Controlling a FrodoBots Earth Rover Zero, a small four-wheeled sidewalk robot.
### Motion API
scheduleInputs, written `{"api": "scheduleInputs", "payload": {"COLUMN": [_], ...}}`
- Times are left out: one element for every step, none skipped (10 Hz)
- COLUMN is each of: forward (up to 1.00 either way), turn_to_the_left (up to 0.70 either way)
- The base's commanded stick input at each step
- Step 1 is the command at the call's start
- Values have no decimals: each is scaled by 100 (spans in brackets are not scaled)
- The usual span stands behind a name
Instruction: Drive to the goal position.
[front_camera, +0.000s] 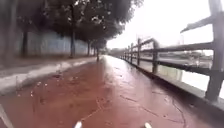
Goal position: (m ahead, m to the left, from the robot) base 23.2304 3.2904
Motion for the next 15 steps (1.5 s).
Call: {"api": "scheduleInputs", "payload": {"forward": [50, 50, 50, 50, 50, 50, 50, 50, 50, 50, 50, 50, 50, 50, 50], "turn_to_the_left": [0, 0, 0, 0, 0, 0, 0, 0, 0, 0, 40, 50, 49, 0, 0]}}
